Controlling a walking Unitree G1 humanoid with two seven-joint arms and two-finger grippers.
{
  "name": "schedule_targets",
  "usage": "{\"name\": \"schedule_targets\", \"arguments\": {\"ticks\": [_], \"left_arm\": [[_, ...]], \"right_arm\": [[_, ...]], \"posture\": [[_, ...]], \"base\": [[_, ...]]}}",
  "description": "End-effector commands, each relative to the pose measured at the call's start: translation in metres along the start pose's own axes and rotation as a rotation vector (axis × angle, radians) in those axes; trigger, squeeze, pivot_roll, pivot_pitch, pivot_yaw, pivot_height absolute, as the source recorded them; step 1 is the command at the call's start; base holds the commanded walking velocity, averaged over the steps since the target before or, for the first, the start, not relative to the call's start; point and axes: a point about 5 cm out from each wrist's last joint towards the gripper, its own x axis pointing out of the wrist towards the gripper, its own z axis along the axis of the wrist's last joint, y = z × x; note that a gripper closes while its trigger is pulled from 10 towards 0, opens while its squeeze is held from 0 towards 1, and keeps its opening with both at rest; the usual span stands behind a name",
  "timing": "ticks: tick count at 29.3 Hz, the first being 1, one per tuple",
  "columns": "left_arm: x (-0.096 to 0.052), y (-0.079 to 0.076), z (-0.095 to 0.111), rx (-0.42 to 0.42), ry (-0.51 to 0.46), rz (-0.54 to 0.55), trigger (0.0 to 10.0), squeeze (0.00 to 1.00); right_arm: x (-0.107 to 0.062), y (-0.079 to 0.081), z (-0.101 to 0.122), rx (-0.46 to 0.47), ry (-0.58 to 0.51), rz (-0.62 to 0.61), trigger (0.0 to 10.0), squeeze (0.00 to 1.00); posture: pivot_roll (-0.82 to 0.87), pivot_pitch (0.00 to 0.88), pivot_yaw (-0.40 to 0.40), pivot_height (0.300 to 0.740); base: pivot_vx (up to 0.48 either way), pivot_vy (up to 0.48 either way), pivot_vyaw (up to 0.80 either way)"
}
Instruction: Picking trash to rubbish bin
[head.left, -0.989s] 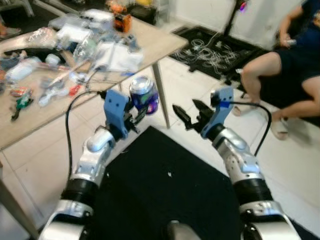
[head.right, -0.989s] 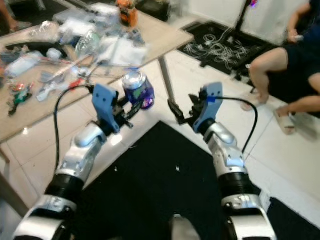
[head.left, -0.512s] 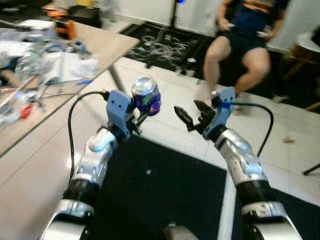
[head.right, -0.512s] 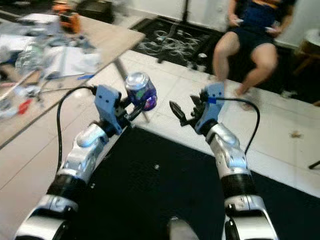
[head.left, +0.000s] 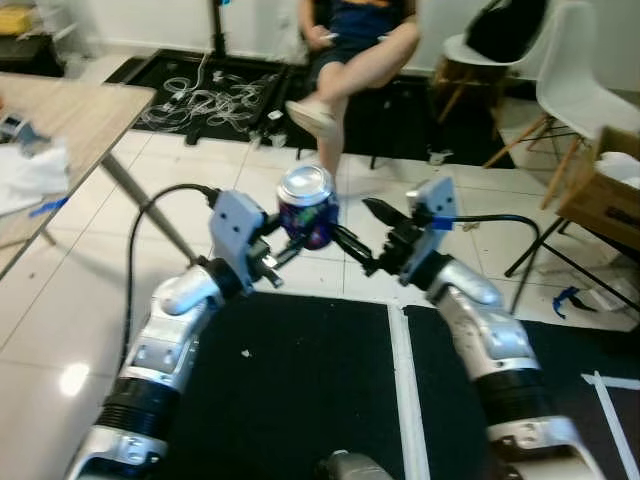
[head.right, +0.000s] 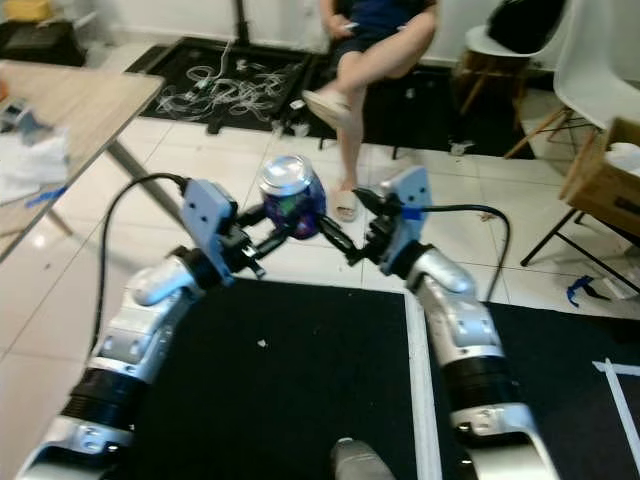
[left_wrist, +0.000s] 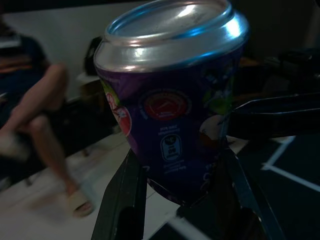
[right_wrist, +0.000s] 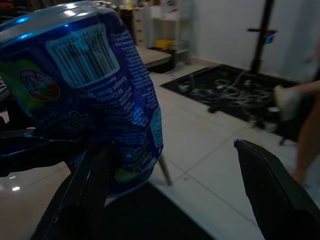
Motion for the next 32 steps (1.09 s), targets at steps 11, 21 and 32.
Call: {"name": "schedule_targets", "arguments": {"ticks": [11, 21, 32], "left_arm": [[0.0060, -0.0062, -0.0001, -0.046, -0.045, -0.057, 10.0, 0.00], [0.0065, -0.0031, -0.0027, -0.085, -0.040, -0.025, 10.0, 0.00], [0.0088, 0.0006, -0.0013, -0.139, -0.066, 0.014, 10.0, 0.00]], "right_arm": [[-0.0014, 0.0090, -0.0056, 0.025, 0.024, 0.039, 10.0, 0.00], [0.0022, 0.0065, -0.0020, 0.060, 0.008, 0.041, 10.0, 0.00], [0.0013, 0.0076, -0.0052, 0.049, 0.028, 0.047, 10.0, 0.00]], "posture": [[-0.05, 0.000, -0.019, 0.740], [-0.05, 0.000, -0.024, 0.740], [-0.06, 0.000, -0.025, 0.740]], "base": [[0.000, 0.000, -0.80], [0.000, 0.000, -0.80], [0.000, 0.000, -0.80]]}}
